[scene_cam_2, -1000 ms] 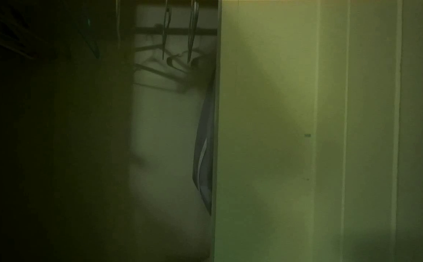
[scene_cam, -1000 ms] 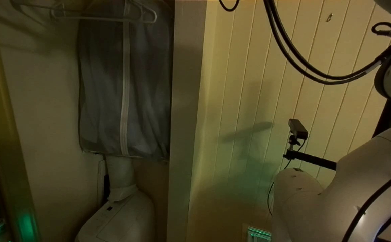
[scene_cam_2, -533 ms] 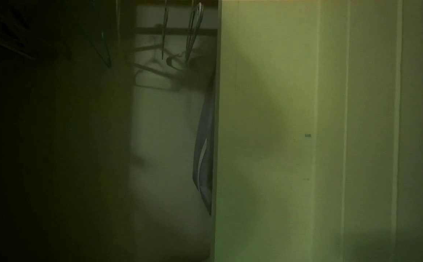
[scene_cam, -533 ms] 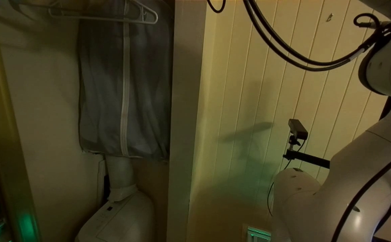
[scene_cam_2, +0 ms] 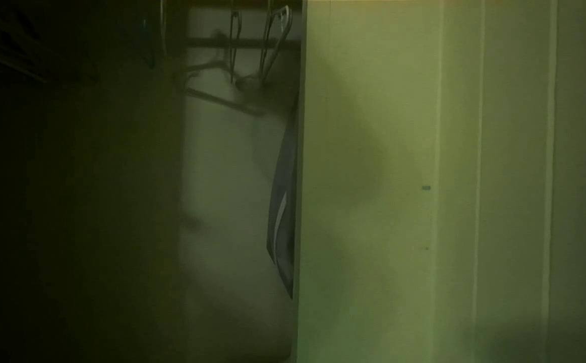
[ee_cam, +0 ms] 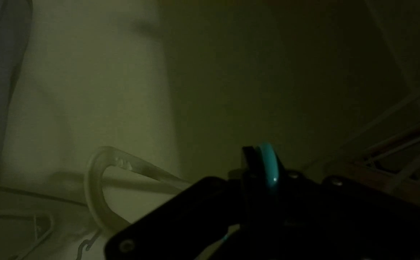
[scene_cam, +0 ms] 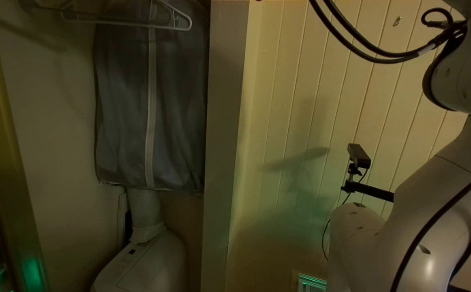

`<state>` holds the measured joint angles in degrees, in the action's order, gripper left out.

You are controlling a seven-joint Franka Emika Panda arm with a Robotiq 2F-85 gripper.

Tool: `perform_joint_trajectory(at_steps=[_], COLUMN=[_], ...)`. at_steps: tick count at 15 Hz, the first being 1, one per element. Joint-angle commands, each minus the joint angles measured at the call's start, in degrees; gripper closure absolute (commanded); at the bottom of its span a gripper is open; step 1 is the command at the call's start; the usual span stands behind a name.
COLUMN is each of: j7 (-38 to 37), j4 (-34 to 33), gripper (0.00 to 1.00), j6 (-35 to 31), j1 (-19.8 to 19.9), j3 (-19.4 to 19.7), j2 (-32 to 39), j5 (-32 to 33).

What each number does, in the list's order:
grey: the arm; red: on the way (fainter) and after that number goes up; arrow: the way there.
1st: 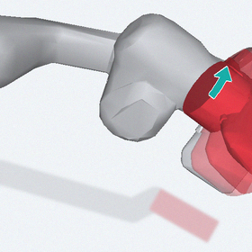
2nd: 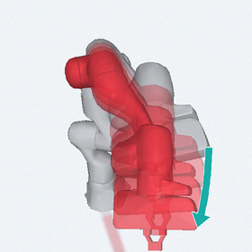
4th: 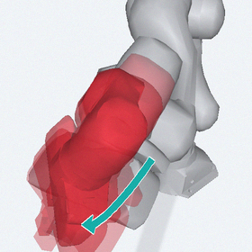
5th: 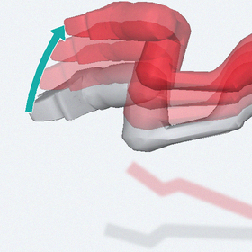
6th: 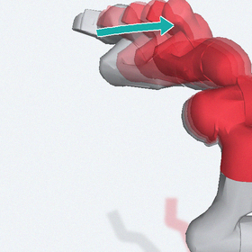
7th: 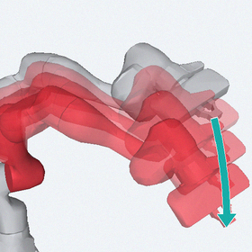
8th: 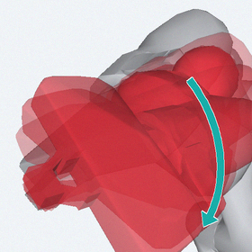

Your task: Shift the blue coat hanger to the left

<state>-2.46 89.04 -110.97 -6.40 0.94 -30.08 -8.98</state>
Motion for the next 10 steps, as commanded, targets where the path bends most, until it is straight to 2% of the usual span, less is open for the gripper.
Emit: perform_joint_trajectory(at_steps=[1, 10], j7=[-1.3, -2.5], j4=[-4.5, -7.0], gripper=[0.98, 0.98], j6=[0.7, 0.7], j1=[0.8, 0.9], j3=[-0.4, -0.8], j2=[3.9, 8.8], j5=[-2.0, -3.4])
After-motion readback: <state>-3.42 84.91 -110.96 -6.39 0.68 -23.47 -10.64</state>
